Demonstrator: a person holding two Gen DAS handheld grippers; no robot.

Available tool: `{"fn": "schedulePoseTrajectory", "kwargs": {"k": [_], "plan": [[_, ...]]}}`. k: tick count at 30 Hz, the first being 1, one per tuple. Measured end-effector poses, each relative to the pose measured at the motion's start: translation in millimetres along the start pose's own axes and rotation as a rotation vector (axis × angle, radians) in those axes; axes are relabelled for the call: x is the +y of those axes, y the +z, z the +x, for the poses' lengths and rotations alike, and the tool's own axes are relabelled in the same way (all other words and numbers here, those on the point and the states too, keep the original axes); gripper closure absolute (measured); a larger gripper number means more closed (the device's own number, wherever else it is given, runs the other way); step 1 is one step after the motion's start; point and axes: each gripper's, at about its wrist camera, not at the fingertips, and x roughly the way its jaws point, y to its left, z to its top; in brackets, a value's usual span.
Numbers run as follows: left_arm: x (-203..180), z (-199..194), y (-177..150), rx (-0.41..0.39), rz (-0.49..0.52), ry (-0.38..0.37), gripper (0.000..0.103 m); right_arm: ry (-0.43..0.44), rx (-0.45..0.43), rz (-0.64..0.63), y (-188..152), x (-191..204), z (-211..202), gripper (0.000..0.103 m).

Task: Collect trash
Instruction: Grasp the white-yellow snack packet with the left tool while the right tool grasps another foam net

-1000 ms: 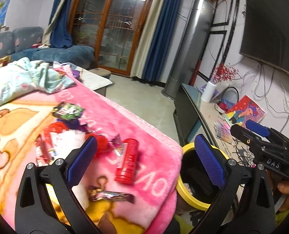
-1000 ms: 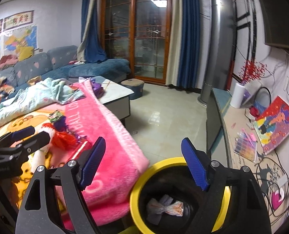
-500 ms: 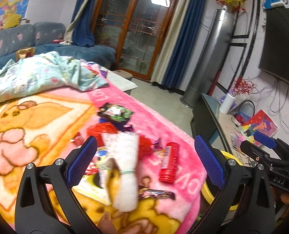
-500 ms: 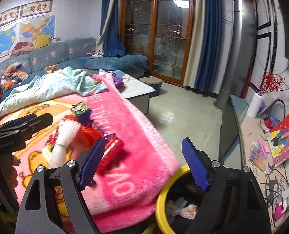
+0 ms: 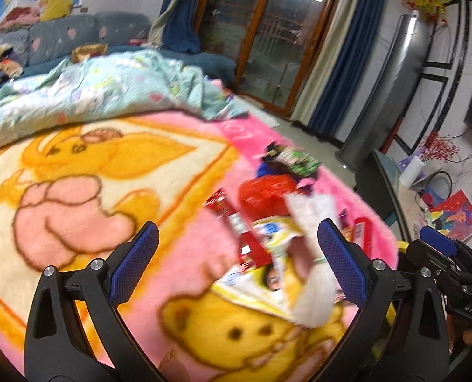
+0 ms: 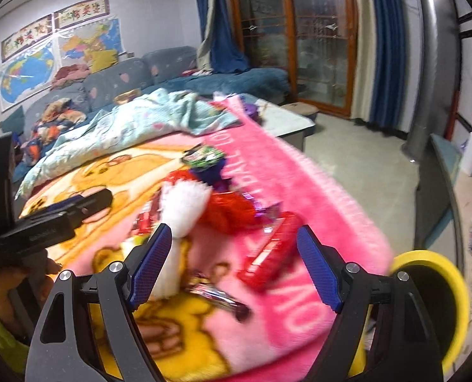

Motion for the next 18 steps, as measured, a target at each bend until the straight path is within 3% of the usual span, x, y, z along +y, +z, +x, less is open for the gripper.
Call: {"fn": "schedulePoseTrajectory", "kwargs": {"k": [4, 6, 9, 11, 18], "plan": [[19, 12, -6, 0.063, -0.047, -0.039, 0.020, 0.065, 0.035, 0.027, -2, 13, 22, 0.028], [24, 18, -10, 0.091, -0.060, -0.068, 0.029, 0.088, 0.059, 0.041, -4, 17, 34, 0.032], [30, 31, -17, 0.154, -0.091, -0.125, 0.032, 0.116, 0.089, 0.078, -4, 16, 49, 0.037], [30, 39, -22, 0.196, -0.102, -0.162, 0.044, 0.130, 0.110, 0.100, -5, 13, 58, 0.042], [22, 49, -32, 0.248, -0.099, -0.212, 0.044, 0.216, 0.170, 0.189, -8, 3, 78, 0.053]]}}
